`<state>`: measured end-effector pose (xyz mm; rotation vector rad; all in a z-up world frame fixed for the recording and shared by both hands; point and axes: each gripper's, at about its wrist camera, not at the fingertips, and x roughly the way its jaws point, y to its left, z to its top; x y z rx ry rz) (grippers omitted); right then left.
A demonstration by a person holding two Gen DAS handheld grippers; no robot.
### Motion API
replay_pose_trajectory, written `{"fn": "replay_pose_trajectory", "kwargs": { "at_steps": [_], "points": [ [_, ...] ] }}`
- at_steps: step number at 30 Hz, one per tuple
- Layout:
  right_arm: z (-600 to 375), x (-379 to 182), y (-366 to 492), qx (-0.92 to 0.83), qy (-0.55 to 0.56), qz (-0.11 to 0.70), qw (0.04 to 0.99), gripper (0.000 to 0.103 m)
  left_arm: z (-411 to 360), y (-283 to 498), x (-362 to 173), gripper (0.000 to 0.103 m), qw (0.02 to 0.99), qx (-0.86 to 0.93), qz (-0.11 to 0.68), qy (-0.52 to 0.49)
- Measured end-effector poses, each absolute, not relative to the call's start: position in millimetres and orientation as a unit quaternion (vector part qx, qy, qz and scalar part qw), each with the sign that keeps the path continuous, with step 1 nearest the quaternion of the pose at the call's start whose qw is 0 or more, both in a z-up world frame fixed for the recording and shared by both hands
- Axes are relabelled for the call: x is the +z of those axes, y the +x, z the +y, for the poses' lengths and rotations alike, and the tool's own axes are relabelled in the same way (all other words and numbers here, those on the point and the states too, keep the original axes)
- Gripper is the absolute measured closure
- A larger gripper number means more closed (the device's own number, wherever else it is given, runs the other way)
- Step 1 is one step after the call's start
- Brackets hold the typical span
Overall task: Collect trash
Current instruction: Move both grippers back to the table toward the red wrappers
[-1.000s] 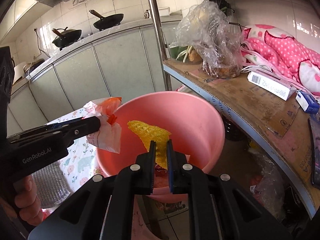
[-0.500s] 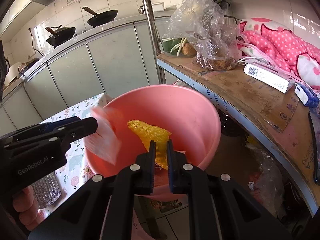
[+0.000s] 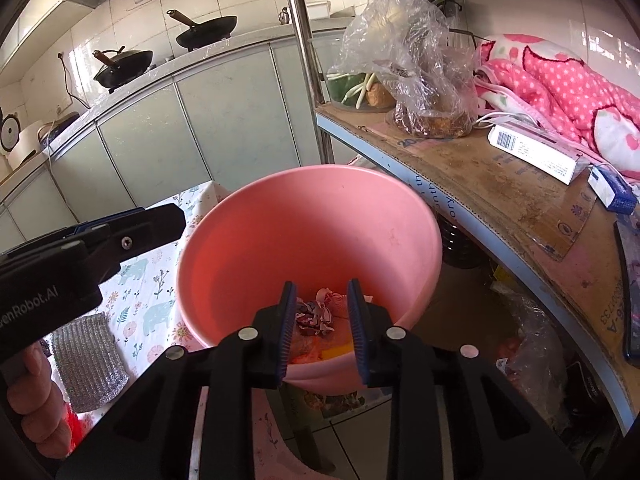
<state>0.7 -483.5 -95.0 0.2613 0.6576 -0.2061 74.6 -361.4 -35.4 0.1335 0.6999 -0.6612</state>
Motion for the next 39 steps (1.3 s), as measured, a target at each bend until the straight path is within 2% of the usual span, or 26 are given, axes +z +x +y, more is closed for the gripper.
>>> {"fn": "replay_pose_trajectory", "kwargs": {
  "at_steps": [27, 36, 37, 39],
  "points": [
    [-391.3, -38.2, -52.5, 0.002, 0.078, 0.283, 0.956, 0.075, -273.1, 5.6, 20.1, 0.064, 0.909, -0.305, 0.280, 0.050],
    [-357.2, -30.1, -65.4, 0.077, 0.067, 0.296, 0.950, 0.075, -208.4, -15.8, 30.4, 0.064, 0.917, -0.296, 0.262, 0.057],
    [-352.2, -30.4, -66.6, 0.095, 0.066, 0.303, 0.946, 0.074, -196.1, -18.2, 31.2, 0.064, 0.918, -0.292, 0.260, 0.059],
    [-339.5, -33.5, -69.9, 0.132, 0.059, 0.317, 0.937, 0.066, -170.8, -23.2, 32.2, 0.064, 0.923, -0.280, 0.256, 0.064]
  ]
}}
